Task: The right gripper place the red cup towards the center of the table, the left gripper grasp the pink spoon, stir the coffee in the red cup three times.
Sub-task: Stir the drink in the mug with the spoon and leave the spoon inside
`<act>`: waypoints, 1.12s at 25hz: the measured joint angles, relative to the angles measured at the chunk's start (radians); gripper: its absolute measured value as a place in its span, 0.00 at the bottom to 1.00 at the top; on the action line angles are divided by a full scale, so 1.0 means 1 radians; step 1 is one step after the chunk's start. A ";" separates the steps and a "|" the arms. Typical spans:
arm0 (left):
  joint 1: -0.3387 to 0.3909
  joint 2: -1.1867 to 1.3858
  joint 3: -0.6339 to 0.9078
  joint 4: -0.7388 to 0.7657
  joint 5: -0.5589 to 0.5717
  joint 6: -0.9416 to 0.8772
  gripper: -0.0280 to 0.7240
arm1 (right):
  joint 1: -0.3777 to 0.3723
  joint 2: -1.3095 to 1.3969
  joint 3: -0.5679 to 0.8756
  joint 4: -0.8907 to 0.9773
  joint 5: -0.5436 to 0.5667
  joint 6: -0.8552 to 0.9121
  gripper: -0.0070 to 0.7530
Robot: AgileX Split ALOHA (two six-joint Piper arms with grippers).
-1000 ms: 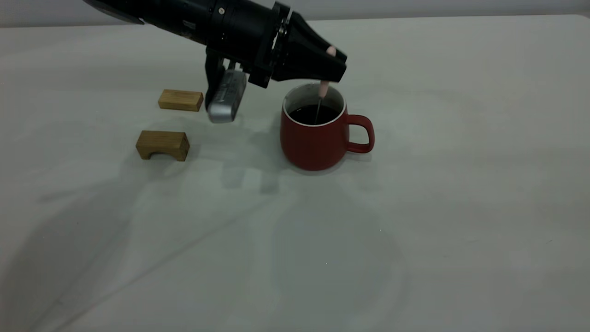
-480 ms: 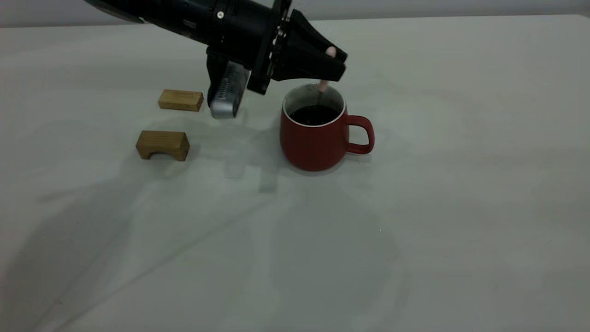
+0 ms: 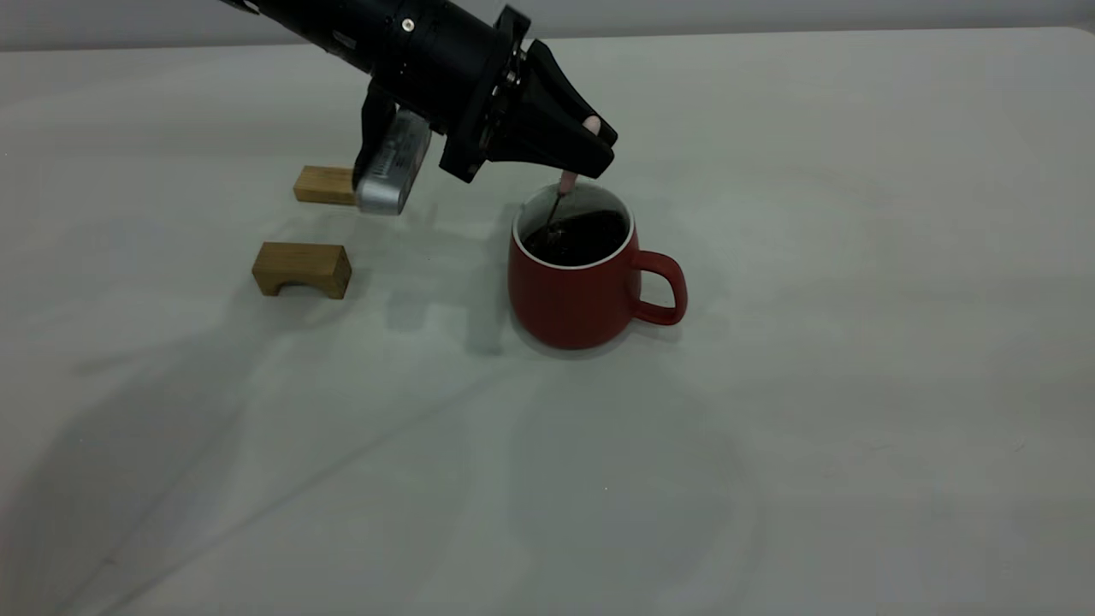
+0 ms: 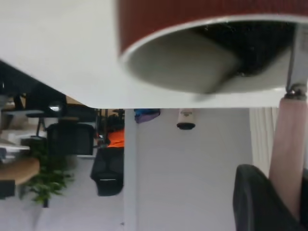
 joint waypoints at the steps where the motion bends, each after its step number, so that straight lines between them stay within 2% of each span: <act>1: -0.002 0.000 0.000 -0.016 -0.001 0.026 0.24 | 0.000 0.000 0.000 0.000 0.000 0.000 0.32; 4: -0.012 0.001 0.000 -0.051 0.033 0.051 0.24 | 0.000 0.000 0.000 0.000 0.000 0.000 0.32; 11: -0.024 0.002 0.000 -0.045 0.144 -0.074 0.24 | 0.000 0.000 0.000 0.000 0.000 0.000 0.32; 20: -0.024 -0.018 -0.044 0.154 0.086 -0.108 0.24 | 0.000 0.000 0.000 0.000 0.000 0.000 0.32; 28: -0.024 -0.020 -0.056 0.191 0.107 -0.270 0.24 | 0.000 0.000 0.000 0.000 0.000 0.000 0.32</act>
